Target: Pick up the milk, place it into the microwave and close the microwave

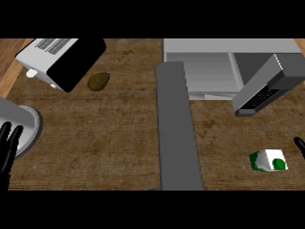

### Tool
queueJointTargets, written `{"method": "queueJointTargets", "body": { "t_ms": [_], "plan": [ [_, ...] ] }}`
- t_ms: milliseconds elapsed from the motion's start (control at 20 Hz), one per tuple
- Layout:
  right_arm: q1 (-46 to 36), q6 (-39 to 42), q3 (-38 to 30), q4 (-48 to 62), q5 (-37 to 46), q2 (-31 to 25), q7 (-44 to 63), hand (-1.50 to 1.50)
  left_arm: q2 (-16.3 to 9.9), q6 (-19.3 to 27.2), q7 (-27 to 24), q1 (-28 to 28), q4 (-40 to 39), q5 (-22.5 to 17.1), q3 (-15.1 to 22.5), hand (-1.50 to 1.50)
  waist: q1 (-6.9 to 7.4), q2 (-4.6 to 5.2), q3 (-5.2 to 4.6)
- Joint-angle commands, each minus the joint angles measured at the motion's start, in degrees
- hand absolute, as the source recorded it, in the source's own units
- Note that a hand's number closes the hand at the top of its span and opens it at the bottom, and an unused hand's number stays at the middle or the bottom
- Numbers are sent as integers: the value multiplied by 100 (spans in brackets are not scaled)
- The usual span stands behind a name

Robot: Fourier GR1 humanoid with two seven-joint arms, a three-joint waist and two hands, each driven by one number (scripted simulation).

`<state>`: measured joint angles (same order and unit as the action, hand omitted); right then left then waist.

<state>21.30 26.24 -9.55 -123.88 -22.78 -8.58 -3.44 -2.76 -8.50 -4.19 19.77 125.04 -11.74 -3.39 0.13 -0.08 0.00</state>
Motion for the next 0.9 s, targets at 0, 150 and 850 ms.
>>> {"method": "queueJointTargets", "body": {
  "t_ms": [0, 150, 850],
  "plan": [
    [-174, 78, -249, 546, 115, 53, -125, -150, 9, -103, -157, -41, -172, -105, -211, -150, -7, 4, 0],
    [-394, 134, -395, 899, 105, 2, -116, -150, 80, -186, -181, 27, -242, 15, -89, -150, -8, 4, 0],
    [-829, 747, -1263, 3681, 1233, -429, -2260, -150, 180, -556, -305, 602, 92, -65, -195, -150, 6, 4, 2]
  ]
}}
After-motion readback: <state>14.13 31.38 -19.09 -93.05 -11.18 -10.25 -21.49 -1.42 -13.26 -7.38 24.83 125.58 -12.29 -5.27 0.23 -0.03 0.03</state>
